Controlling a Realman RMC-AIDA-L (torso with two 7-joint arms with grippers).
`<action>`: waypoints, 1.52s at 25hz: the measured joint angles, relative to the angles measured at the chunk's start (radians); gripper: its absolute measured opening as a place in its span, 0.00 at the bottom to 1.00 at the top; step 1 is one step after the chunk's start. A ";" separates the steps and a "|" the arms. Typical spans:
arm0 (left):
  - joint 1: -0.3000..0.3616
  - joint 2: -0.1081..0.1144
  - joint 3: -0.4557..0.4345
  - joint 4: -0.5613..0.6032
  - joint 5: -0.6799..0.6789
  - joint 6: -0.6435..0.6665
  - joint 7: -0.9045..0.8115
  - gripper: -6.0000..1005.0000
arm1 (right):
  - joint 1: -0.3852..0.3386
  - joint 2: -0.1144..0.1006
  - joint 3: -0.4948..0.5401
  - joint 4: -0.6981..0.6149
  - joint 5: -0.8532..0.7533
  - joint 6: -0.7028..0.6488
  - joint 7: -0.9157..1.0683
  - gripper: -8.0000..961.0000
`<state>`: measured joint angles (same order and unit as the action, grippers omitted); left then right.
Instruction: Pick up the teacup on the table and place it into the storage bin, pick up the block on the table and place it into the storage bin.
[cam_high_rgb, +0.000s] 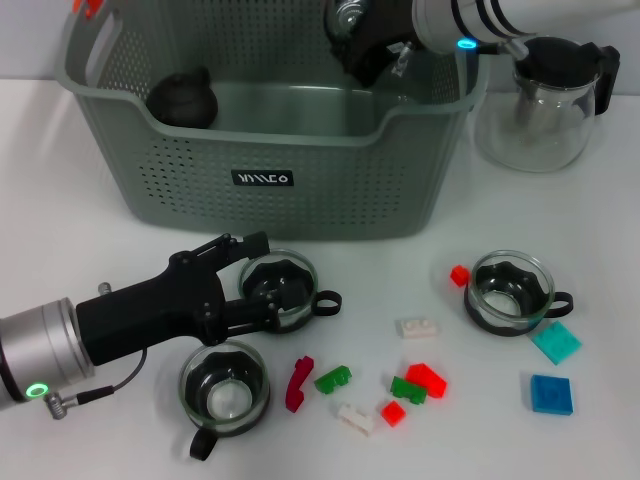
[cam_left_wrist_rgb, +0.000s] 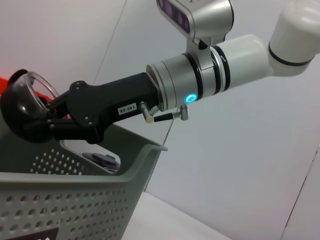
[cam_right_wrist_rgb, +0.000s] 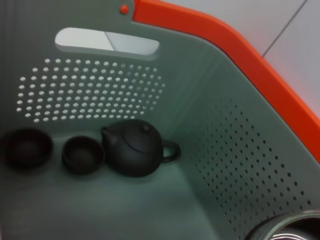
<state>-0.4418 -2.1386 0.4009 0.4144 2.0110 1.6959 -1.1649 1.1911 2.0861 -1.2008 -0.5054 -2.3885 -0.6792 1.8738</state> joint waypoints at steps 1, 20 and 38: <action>0.000 0.000 -0.001 -0.001 0.000 -0.001 0.000 0.94 | -0.001 0.000 0.000 0.003 -0.001 0.004 0.000 0.07; 0.006 -0.001 -0.002 -0.003 0.000 -0.002 0.001 0.94 | -0.035 -0.001 0.000 0.001 -0.012 -0.003 0.024 0.15; 0.009 0.002 -0.002 -0.003 0.005 0.004 -0.004 0.94 | -0.149 0.008 0.012 -0.342 0.012 -0.134 0.116 0.69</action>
<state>-0.4325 -2.1369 0.3988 0.4110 2.0163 1.6996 -1.1691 1.0419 2.0943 -1.1888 -0.8471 -2.3765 -0.8136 1.9894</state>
